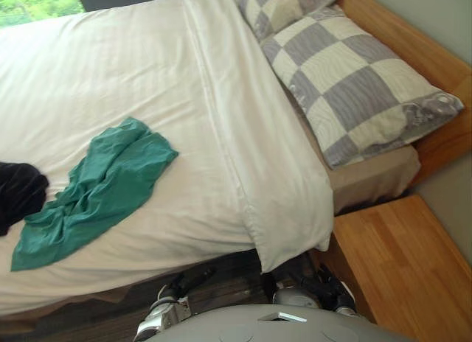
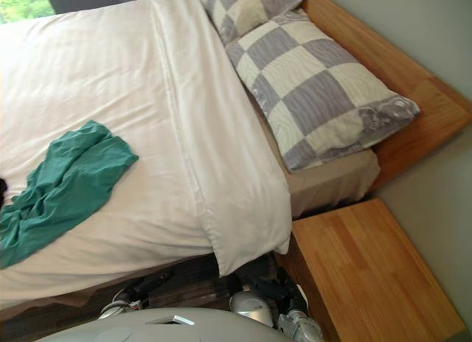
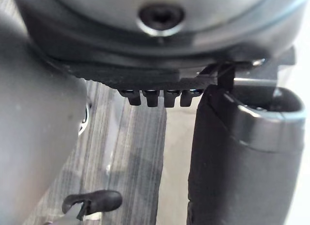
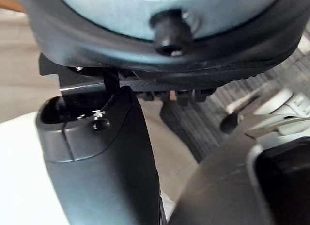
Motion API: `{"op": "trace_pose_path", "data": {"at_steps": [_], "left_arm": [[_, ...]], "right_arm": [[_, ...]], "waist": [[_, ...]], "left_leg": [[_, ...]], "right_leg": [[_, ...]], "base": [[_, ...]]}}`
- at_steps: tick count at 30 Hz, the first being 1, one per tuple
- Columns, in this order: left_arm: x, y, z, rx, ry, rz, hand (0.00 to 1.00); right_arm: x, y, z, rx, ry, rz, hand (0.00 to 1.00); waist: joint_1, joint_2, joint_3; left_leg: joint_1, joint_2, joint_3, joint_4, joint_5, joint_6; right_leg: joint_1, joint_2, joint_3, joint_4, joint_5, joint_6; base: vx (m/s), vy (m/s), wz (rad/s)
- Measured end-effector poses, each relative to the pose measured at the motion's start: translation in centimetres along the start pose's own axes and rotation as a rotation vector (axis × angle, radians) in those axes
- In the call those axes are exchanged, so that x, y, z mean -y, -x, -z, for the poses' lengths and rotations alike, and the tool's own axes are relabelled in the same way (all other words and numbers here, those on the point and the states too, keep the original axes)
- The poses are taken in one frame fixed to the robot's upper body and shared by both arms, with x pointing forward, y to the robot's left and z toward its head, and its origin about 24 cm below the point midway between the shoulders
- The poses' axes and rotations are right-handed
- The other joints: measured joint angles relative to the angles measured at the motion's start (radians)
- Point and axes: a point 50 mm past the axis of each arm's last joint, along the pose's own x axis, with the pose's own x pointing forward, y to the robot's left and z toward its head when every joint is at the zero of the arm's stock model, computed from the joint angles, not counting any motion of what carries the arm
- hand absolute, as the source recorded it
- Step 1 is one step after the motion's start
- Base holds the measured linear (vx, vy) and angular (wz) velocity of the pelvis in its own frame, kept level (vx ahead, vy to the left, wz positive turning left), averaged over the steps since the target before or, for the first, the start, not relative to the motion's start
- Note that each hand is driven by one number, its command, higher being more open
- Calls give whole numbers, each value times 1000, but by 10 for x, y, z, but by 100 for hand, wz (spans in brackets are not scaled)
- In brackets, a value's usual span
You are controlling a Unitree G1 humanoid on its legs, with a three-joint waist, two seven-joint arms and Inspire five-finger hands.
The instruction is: Tidy up the quilt and then pick up the clothes from the bed and put them into the laundry hamper
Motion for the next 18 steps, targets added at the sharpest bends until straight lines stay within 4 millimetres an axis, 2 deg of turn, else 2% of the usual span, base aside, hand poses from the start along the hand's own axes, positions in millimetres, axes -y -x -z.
{"op": "trace_pose_path", "data": {"at_steps": [3,4,5,7,8,9,10,11,12,14,15,16,17,18], "left_arm": [[-11,2,5,6,7,-1,100],[-15,3,5,12,19,-1,100],[-14,3,5,19,16,13,100],[-13,3,5,40,12,25,100],[-12,3,4,47,10,28,100],[-10,3,4,64,1,33,100],[-2,3,7,71,10,58,100],[6,4,7,78,20,81,100],[8,4,6,80,22,87,100],[15,4,5,82,-9,107,100],[21,3,0,98,-58,124,100],[25,3,-3,110,-105,134,100],[24,3,-7,124,-136,135,100],[19,3,-15,152,-170,135,100]], "right_arm": [[-1,-1,0,-9,4,-3,100],[-3,-4,-6,6,15,-8,100],[-4,-6,-12,20,53,-16,100],[-7,-12,-27,64,108,-29,100],[-6,-13,-31,79,126,-28,100],[-3,-14,-40,103,162,-15,100],[3,-15,-48,118,203,4,100],[7,-17,-60,141,235,10,100],[6,-18,-64,151,237,8,100],[-1,-22,-74,176,236,-11,100],[-5,-25,-79,185,238,-30,100],[-7,-26,-80,184,242,-52,100],[-13,-27,-79,184,234,-79,100],[-25,-26,-72,189,218,-133,100]], "waist": [[-1,-2,7],[-3,0,8],[-4,2,9],[-7,2,12],[-14,-5,12],[-36,2,30],[-40,34,34],[-35,56,43],[-34,63,46],[-22,78,54],[-1,86,59],[8,100,64],[16,93,63],[28,45,65]], "left_leg": [[-16,57,-46,115,1,1],[-34,79,-79,178,6,9],[-53,84,-115,224,27,37],[-84,75,-158,278,78,58],[-97,68,-179,297,93,59],[-121,57,-224,331,94,68],[-119,46,-258,311,58,63],[-99,36,-254,259,18,59],[-87,35,-251,226,1,55],[-35,32,-228,56,-34,14],[5,24,-188,-92,-12,-17],[11,23,-164,-171,49,-24],[19,28,-123,-193,42,-37],[-13,25,-152,-175,43,-36]], "right_leg": [[3,18,-40,31,-14,-19],[-33,27,-32,107,-37,-34],[-76,35,-10,190,-78,-46],[-145,26,18,304,-133,-56],[-163,16,21,333,-149,-53],[-178,2,34,368,-170,-37],[-179,1,60,363,-160,-2],[-177,-4,63,348,-150,20],[-180,-7,55,347,-151,27],[-214,-58,-96,383,-208,15],[-228,-83,-210,421,-195,12],[-235,-64,-234,440,-189,1],[-233,-62,-255,453,-190,-1],[-223,-83,-283,444,-185,5]], "base": [[-46,-106,-30],[-7,-71,-56],[4,-67,-64],[54,-101,-59],[82,-74,-36],[91,-35,-26],[141,-34,-45],[123,-11,-48],[61,50,-37],[-60,163,-7],[-59,250,19],[21,280,42],[69,175,80],[64,93,110]]}}
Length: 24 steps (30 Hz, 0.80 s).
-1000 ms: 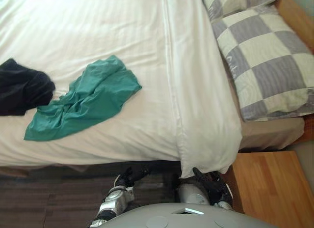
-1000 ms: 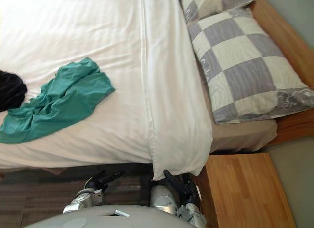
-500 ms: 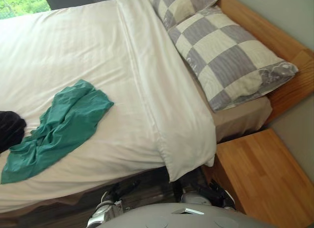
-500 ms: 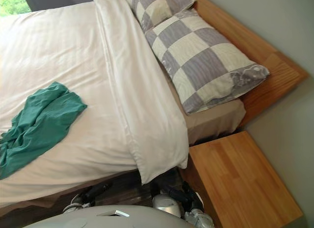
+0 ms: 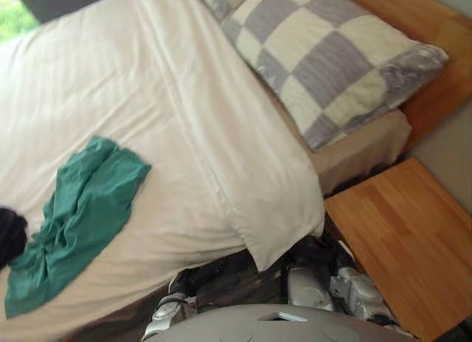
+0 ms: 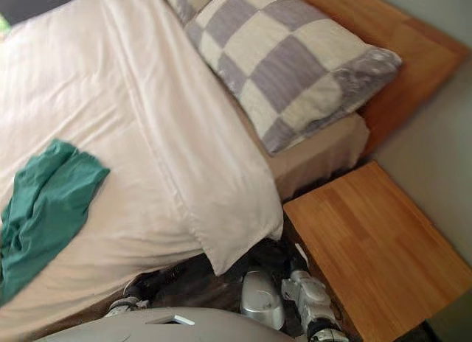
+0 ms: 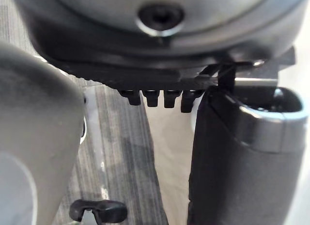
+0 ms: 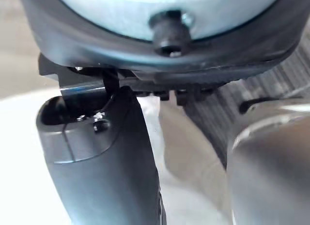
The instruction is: Tidy up the quilt and then pick up the clothes from the bed and put them into the laundry hamper
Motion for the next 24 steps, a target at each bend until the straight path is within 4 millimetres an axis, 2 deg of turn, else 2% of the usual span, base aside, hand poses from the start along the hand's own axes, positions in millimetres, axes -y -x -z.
{"op": "trace_pose_path", "data": {"at_steps": [1,3,4,5,6,7,11,15,20,22,24], "left_arm": [[-8,0,-5,7,-50,-4,100],[-10,-2,-8,-12,-112,-2,100],[-13,-3,-12,-19,-170,-11,100],[-12,-5,-15,-25,-210,-16,100],[-11,-6,-16,-27,-229,-18,100],[0,-6,-8,-10,-200,22,100],[-3,-5,-9,-10,-198,13,100],[-2,-5,-8,-17,-171,17,100],[-1,-6,-5,-37,-70,38,100],[-1,-7,-7,-44,-74,37,100],[-1,-10,-16,-30,-83,37,100]], "right_arm": [[-13,1,5,8,-13,-44,100],[-21,2,8,18,-38,-69,100],[-22,4,12,12,-40,-76,100],[-20,7,15,-1,-33,-74,100],[-20,7,16,-2,-30,-75,100],[-10,19,34,-87,-56,-53,100],[-10,20,37,-93,-58,-53,100],[-10,23,42,-98,-98,-35,100],[-6,35,59,-110,-292,58,100],[-8,36,61,-94,-368,84,100],[-11,36,62,-68,-468,113,100]], "waist": [[3,-38,-7],[9,-54,-9],[0,-77,-12],[4,-74,-9],[4,-72,-7],[24,-53,-53],[24,-66,-54],[19,-62,-56],[10,-64,-56],[-7,-74,-49],[-8,-88,-39]], "left_leg": [[-39,-3,-39,24,5,7],[-72,-2,-114,39,7,11],[-98,-15,-175,52,7,11],[-121,-18,-233,66,6,13],[-132,-21,-254,76,6,14],[-143,-127,-405,-46,60,61],[-143,-131,-395,-47,50,64],[-122,-128,-374,-64,46,57],[-98,-114,-350,-19,18,51],[-130,-101,-344,31,11,49],[-159,-96,-320,70,8,53]], "right_leg": [[23,-22,-41,-28,5,10],[45,-21,-31,-18,-31,25],[75,-15,2,-30,-66,16],[91,-19,10,-30,-67,14],[97,-24,14,-28,-66,14],[259,-57,54,-376,141,86],[252,-61,67,-377,146,97],[255,-57,86,-380,148,100],[299,-54,82,-389,149,100],[298,-71,49,-376,145,105],[276,-82,27,-333,123,106]], "base": [[38,17,121],[96,-6,126],[147,-79,143],[113,-64,127],[82,-40,66],[-46,28,21],[-90,16,-6],[-9,8,-16],[81,21,-6],[49,39,31],[-16,29,27]]}}
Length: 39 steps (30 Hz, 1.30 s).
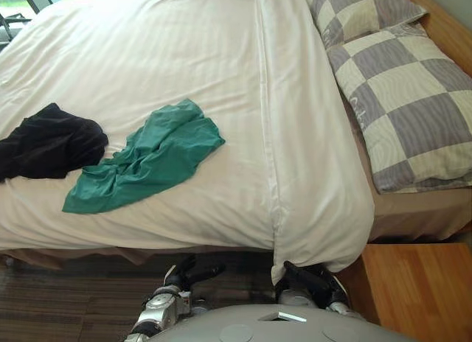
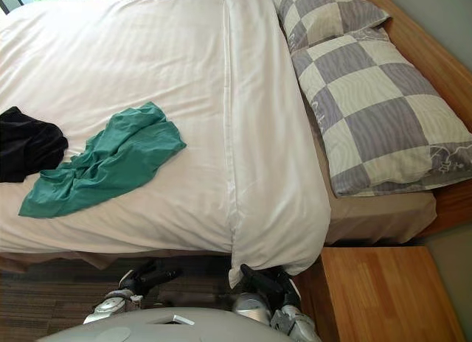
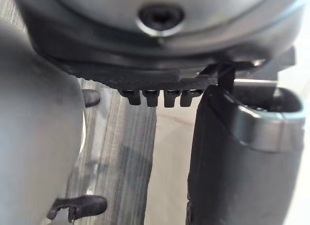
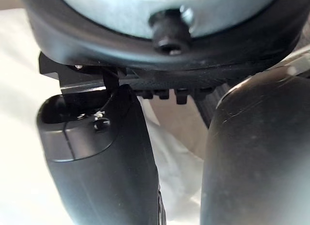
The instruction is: Tidy up the quilt and then pick up the clothes from the bed and put them into the laundry hamper
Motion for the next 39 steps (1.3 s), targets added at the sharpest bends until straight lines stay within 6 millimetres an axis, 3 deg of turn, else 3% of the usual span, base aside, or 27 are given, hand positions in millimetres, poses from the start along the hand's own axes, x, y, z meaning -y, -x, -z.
{"op": "trace_pose_path", "data": {"at_steps": [1,2,4,6,7,8,9,10,11,12,13,14,15,17,19,21,24,26,28,30,33,35,36,38,39], "left_arm": [[2,-1,-4,7,-2,6,100],[6,-2,-6,18,0,18,100],[9,-2,-9,41,-6,33,100],[15,-3,-11,61,-16,60,100],[22,-3,-10,63,-18,78,100],[19,-3,-15,88,-36,70,100],[19,-3,-16,96,-46,62,100],[17,-2,-12,90,-29,26,100],[9,0,-6,96,-1,-17,100],[4,1,-6,101,8,-34,100],[-5,3,-5,95,15,-59,100],[-11,2,-9,100,6,-68,100],[-12,1,-13,101,0,-69,100],[-11,0,-13,76,8,-65,100],[-6,-1,-9,31,30,-50,100],[-8,1,-2,10,28,-55,100],[-9,0,-12,53,20,-58,100],[-5,-1,-24,108,35,-26,100],[-2,-1,-19,94,42,-13,100],[-2,0,-10,68,23,-17,100],[-9,1,-3,46,50,-46,100],[-15,3,0,50,55,-74,100],[-15,3,0,55,53,-73,100],[-15,3,-2,79,38,-54,100],[-11,3,-3,85,3,-28,100]], "right_arm": [[0,0,-2,20,-41,4,100],[3,-2,-9,52,-65,7,100],[9,-5,-25,97,-55,2,100],[21,-5,-45,144,-11,16,100],[28,-4,-53,163,7,26,100],[21,-7,-48,149,-17,13,100],[17,-8,-45,137,-14,-3,100],[9,-9,-35,105,45,-27,100],[7,-9,-38,102,154,-69,100],[6,-8,-36,84,204,-95,100],[3,-7,-31,43,296,-151,100],[-3,-7,-28,24,342,-192,100],[-10,-9,-27,8,367,-233,100],[-20,-11,-26,-8,406,-286,100],[-18,-12,-29,-33,453,-294,100],[-19,-13,-24,-83,466,-306,100],[-22,-16,-27,-99,496,-323,100],[-22,-19,-38,-102,548,-323,100],[-21,-22,-44,-88,545,-284,100],[-24,-24,-49,-63,501,-262,100],[-27,-28,-59,-17,449,-256,100],[-20,-27,-61,-3,447,-240,100],[-19,-27,-62,3,443,-241,100],[-15,-24,-60,19,484,-247,100],[-12,-22,-57,23,475,-237,100]], "waist": [[-3,-4,7],[-8,0,22],[-24,12,37],[-25,40,49],[-21,66,52],[-9,42,61],[4,49,61],[24,67,56],[34,64,53],[34,53,51],[30,35,44],[31,28,44],[34,22,45],[34,9,43],[31,19,49],[38,8,49],[54,1,61],[53,33,90],[52,56,88],[43,48,90],[19,42,92],[-1,40,93],[-2,41,93],[-9,50,87],[-10,52,83]], "left_leg": [[-23,5,17,45,-23,2],[-57,41,75,136,-83,10],[-100,111,72,242,-108,18],[-107,146,24,268,-100,5],[-100,147,-9,254,-116,-74],[-99,99,28,289,-154,-85],[-101,99,50,298,-175,-74],[-102,116,106,292,-188,-47],[-65,103,168,230,-166,-4],[-46,90,190,191,-148,4],[-32,70,197,119,-107,11],[-37,56,192,63,-64,26],[-43,28,182,8,-21,45],[-51,-9,160,-19,2,59],[-43,-29,116,-29,14,73],[-23,-31,70,-26,22,66],[-93,-30,47,106,-1,59],[-190,8,71,312,-24,38],[-181,9,77,289,-22,40],[-133,-13,73,192,-24,41],[-111,40,80,223,-46,42],[-91,125,25,255,-42,35],[-88,143,7,255,-42,34],[-85,193,-34,238,-41,13],[-83,185,-34,216,-65,-131]], "right_leg": [[-13,-14,-3,32,-16,2],[-25,-26,-3,70,-36,12],[-57,-65,4,144,-66,40],[-81,-115,22,185,-76,75],[-88,-141,39,178,-61,107],[-92,-198,74,152,-9,116],[-102,-199,64,135,46,86],[-127,-181,21,79,178,-37],[-150,-185,-110,112,204,-108],[-153,-188,-176,147,199,-108],[-133,-158,-262,191,156,-71],[-117,-96,-289,204,72,-19],[-94,-33,-287,185,9,-5],[-51,7,-289,125,-30,-21],[-21,1,-254,111,-42,-40],[46,7,-239,86,-67,-69],[67,-10,-249,91,-101,-39],[88,-28,-289,115,-148,-5],[51,-43,-283,179,-183,-5],[7,-77,-257,248,-214,-10],[-72,-125,-170,336,-214,-8],[-104,-164,-115,357,-193,28],[-107,-170,-108,355,-186,42],[-91,-198,-114,317,-139,118],[-59,-213,-129,260,-88,153]], "base": [[-46,44,25],[-69,88,24],[-110,209,16],[-125,359,1],[-139,533,-29],[-149,533,-44],[-207,528,-90],[-205,469,-118],[-182,471,-118],[-60,390,-80],[1,305,-26],[49,309,3],[62,226,19],[39,151,39],[28,84,57],[29,-18,65],[-54,-36,58],[-134,-13,50],[-167,23,8],[-135,48,-25],[-80,83,-65],[-113,283,-45],[-119,364,-15],[-149,576,21],[-147,708,34]]}}
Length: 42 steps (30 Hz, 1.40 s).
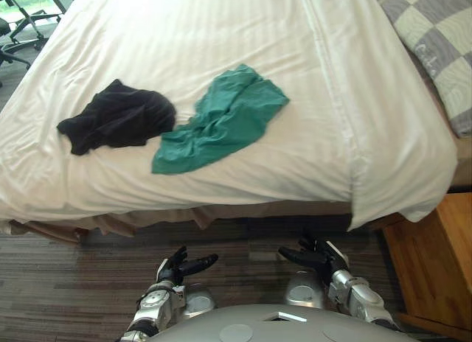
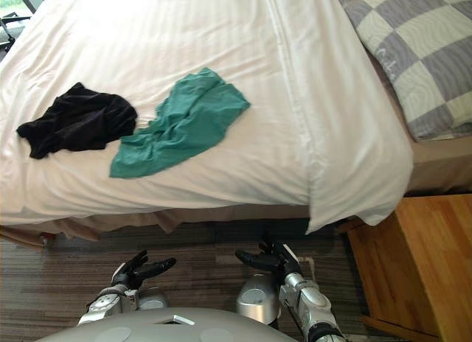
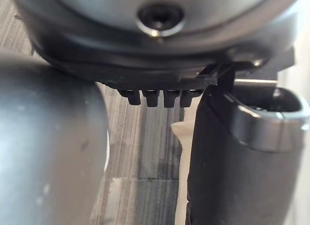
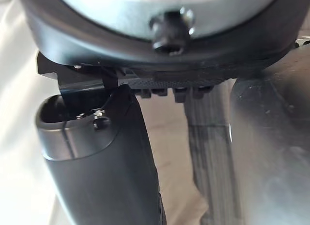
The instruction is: Tidy up the quilt and then pick up the clothes from the bed and put them into the laundry hamper
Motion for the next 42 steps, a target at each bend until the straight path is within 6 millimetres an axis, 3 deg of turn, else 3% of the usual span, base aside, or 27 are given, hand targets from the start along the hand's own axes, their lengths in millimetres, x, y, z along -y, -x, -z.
{"op": "trace_pose_path", "data": {"at_steps": [1,2,3,4,5,6,8,9,15,18,22,23,24,25,26,28,30,32,33,34,35,37,38,39,41,42], "left_arm": [[-2,-1,-5,14,-32,4,100],[-6,-1,-8,19,-57,2,100],[-8,-1,-7,17,-65,-11,100],[-10,0,-7,19,-66,-26,100],[-10,0,-7,21,-69,-32,100],[-6,-1,-7,19,-94,-16,100],[2,-3,-10,18,-128,15,100],[14,-6,-4,-92,-144,6,100],[11,-5,-4,-90,-124,-5,100],[4,-4,0,-100,-17,-38,100],[-5,-2,5,-111,243,-137,100],[-15,0,10,-121,369,-207,100],[-31,3,14,-128,513,-300,100],[-38,5,17,-130,586,-351,100],[-55,12,25,-141,701,-458,100],[-91,25,27,-112,795,-589,100],[-149,52,25,-16,955,-787,100],[-183,71,18,68,1021,-888,100],[-198,79,11,115,1038,-921,100],[-210,88,5,160,1055,-948,100],[-227,98,-6,226,1080,-984,100],[-240,109,-14,296,1118,-1022,100],[-252,118,-27,385,1123,-1055,100],[-259,123,-40,445,1118,-1066,100],[-288,151,-101,719,1064,-1073,100],[-294,160,-113,781,1035,-1079,100]], "right_arm": [[-6,-2,4,-7,-34,4,100],[-8,-2,8,-13,-54,19,100],[-8,-1,11,-28,-58,30,100],[-14,-2,14,-35,-52,10,100],[-16,-3,13,-34,-38,-1,100],[-25,-6,10,-14,13,-44,100],[-31,-7,9,3,13,-64,100],[-65,-22,2,-46,111,-226,100],[-64,-22,2,-50,112,-223,100],[-57,-23,-1,-27,39,-157,100],[-26,-4,21,-4,-325,145,100],[-11,8,35,4,-487,293,100],[8,24,51,8,-652,458,100],[17,34,59,2,-720,541,100],[31,56,79,-27,-832,707,100],[40,88,106,-69,-935,879,100],[41,103,119,-69,-1002,955,100],[45,108,120,-35,-1021,994,100],[51,112,118,-6,-1025,1018,100],[59,116,115,33,-1032,1038,100],[75,126,109,113,-1052,1089,100],[108,150,95,260,-1056,1196,100],[128,162,82,360,-1046,1243,100],[134,169,78,402,-1047,1267,100],[152,193,69,540,-1085,1346,100],[160,198,63,575,-1077,1353,100]], "waist": [[10,-24,-2],[27,-33,-3],[51,-43,-16],[72,-50,-27],[76,-54,-29],[63,-58,-31],[51,-58,-32],[11,-70,-44],[16,-72,-44],[8,-75,-42],[3,-77,-44],[2,-88,-49],[-3,-98,-56],[-7,-87,-53],[-10,-88,-54],[-15,-73,-57],[-11,-75,-45],[-13,-72,-43],[-13,-73,-44],[-12,-83,-52],[-11,-98,-64],[1,-54,-109],[14,-36,-117],[19,-33,-116],[9,-53,-124],[15,-49,-123]], "left_leg": [[-5,-25,11,19,-1,-3],[-14,-46,24,25,-10,4],[-22,-53,59,6,-22,27],[-8,-64,99,-49,2,60],[5,-72,114,-81,19,71],[35,-102,119,-178,76,98],[35,-139,104,-235,114,124],[148,-254,114,-433,243,150],[152,-248,156,-430,232,147],[150,-257,179,-430,222,158],[142,-316,149,-429,218,180],[129,-347,179,-426,215,191],[96,-365,266,-368,180,225],[76,-365,277,-311,140,251],[46,-362,253,-222,95,262],[75,-347,200,-214,74,278],[107,-309,145,-247,74,278],[135,-272,127,-270,74,274],[150,-260,131,-282,74,267],[158,-259,147,-288,70,253],[182,-269,165,-295,49,217],[192,-237,226,-283,21,191],[183,-209,265,-222,-13,176],[162,-197,285,-158,-29,166],[-20,-81,273,256,-39,174],[-49,-49,258,329,-38,175]], "right_leg": [[14,-21,7,-35,40,5],[16,-37,6,-77,103,-26],[-6,-33,-26,-135,246,-139],[-40,-28,-110,-107,292,-226],[-46,-20,-151,-81,278,-238],[-45,59,-190,4,172,-218],[-45,166,-146,24,34,-196],[148,243,-160,-217,-5,-168],[135,241,-131,-218,0,-169],[120,233,-112,-215,-6,-163],[123,166,-172,-143,-79,-129],[123,116,-211,-98,-111,-99],[128,68,-256,-18,-126,-59],[124,53,-261,48,-126,-58],[108,26,-237,178,-112,-76],[45,5,-162,401,-54,-157],[-46,72,-109,448,-167,-169],[-74,164,-94,297,-186,-177],[-73,209,-89,174,-176,-180],[-75,233,-88,49,-118,-187],[-83,243,-74,-13,-29,-210],[-71,280,-49,-45,-33,-214],[-66,304,-31,-63,-48,-225],[-60,312,-22,-72,-51,-229],[-12,340,-9,-155,-24,-235],[4,353,5,-168,-17,-244]], "base": [[-110,615,16],[-129,477,-26],[-172,593,-52],[-151,565,-54],[-59,526,-36],[0,354,-7],[9,216,16],[8,50,12],[-6,13,-13],[2,42,-24],[73,88,57],[95,198,116],[114,190,133],[163,194,157],[216,172,166],[303,133,157],[275,-4,81],[197,-24,42],[194,-55,27],[193,-73,5],[209,-82,-15],[255,-37,-56],[249,-14,-68],[243,-84,-41],[215,-100,-8],[265,3,-63]]}}
